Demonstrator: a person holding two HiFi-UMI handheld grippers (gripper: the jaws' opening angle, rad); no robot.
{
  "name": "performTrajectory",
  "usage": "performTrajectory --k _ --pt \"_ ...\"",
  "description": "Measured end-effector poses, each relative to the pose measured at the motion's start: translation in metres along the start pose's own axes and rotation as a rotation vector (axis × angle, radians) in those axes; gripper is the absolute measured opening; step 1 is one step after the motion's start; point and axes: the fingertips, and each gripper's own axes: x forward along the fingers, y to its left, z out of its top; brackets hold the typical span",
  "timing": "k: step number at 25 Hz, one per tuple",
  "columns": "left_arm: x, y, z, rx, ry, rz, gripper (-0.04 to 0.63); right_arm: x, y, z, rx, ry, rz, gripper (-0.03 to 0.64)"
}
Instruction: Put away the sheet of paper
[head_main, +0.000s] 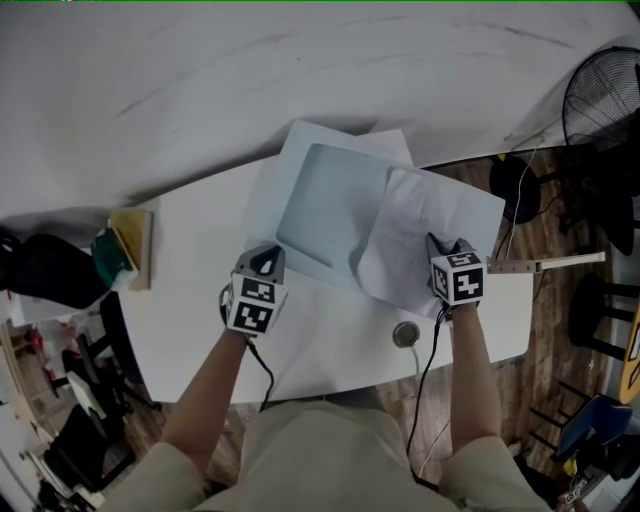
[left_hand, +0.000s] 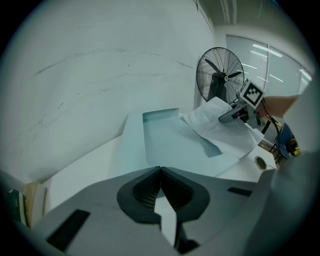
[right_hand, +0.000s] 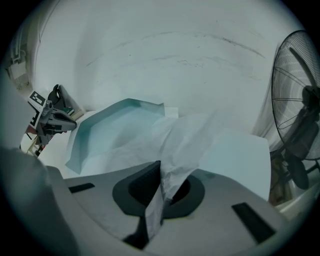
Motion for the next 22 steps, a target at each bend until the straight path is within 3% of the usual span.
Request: performTrajectory --k 10,22 --pt "0.002 0.0 -0.001 -0.014 -0.018 -0.012 0.02 0.022 -0.001 0.006 0.025 0.013 0.033 0.023" --pt "0.001 0.0 -0.001 -0.026 -0.033 -0.022 0.02 0.051 0.036 0.045 0.047 -0.019 0.095 0.023"
